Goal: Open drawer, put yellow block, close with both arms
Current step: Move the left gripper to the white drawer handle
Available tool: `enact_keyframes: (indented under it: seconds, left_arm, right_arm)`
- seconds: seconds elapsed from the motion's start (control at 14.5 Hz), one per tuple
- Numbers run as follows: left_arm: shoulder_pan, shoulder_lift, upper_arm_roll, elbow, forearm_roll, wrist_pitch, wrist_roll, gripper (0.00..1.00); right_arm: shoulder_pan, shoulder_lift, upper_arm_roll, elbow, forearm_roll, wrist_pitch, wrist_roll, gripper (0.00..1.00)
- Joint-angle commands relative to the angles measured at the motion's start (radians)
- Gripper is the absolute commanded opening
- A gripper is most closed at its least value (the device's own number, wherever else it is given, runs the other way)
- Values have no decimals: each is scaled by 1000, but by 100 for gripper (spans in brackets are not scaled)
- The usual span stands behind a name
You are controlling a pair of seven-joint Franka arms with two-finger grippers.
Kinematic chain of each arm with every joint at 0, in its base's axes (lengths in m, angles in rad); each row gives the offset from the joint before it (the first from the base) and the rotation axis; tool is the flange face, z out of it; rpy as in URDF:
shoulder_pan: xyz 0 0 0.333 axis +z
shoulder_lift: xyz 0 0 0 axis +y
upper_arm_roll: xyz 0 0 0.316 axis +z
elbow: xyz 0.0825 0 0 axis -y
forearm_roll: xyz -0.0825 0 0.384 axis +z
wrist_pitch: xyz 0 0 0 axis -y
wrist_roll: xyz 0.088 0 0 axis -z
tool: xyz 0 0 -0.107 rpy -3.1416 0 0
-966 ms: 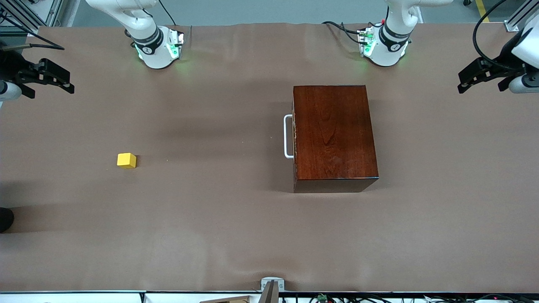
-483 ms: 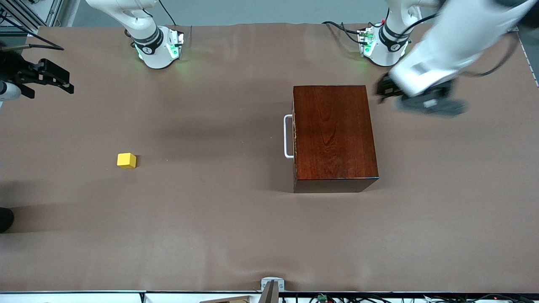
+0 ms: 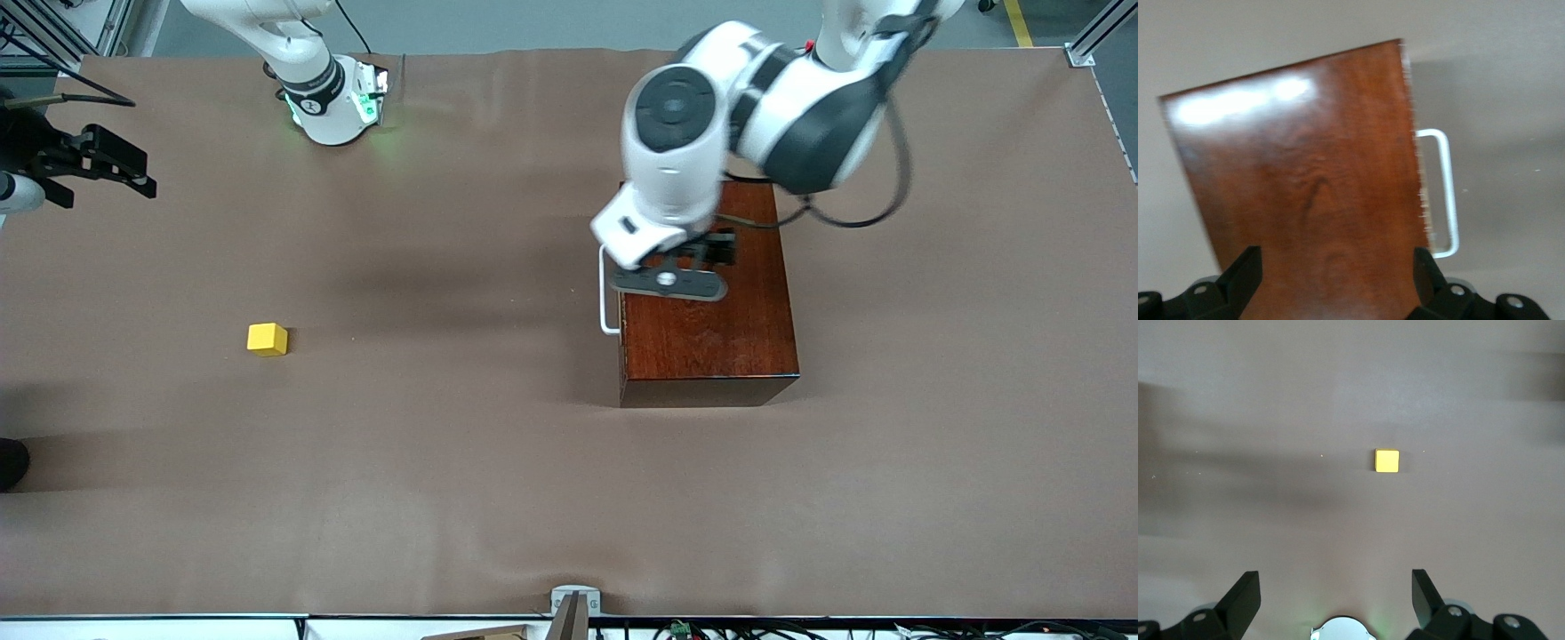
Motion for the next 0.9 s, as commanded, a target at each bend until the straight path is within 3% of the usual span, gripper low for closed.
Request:
enact_keyframes:
  seconds: [0.0,0.14,0.48,0.83]
  left_arm:
    - [-74,76,5,51,36,28,-107,100]
    - [-148,118,47,51,54,79,-166,100]
    - [-395,219,243,53,53,162,-333,100]
    - [-420,288,255,39,62,157,-348,100]
  right_arm:
    - [-5,-22,0,-23,11,2,12,100]
    - [-5,-22,0,-22,11,0,12,100]
    - [-5,-22,0,-22,11,0,12,100]
    - [-5,-21,0,-22,11,-1,12,100]
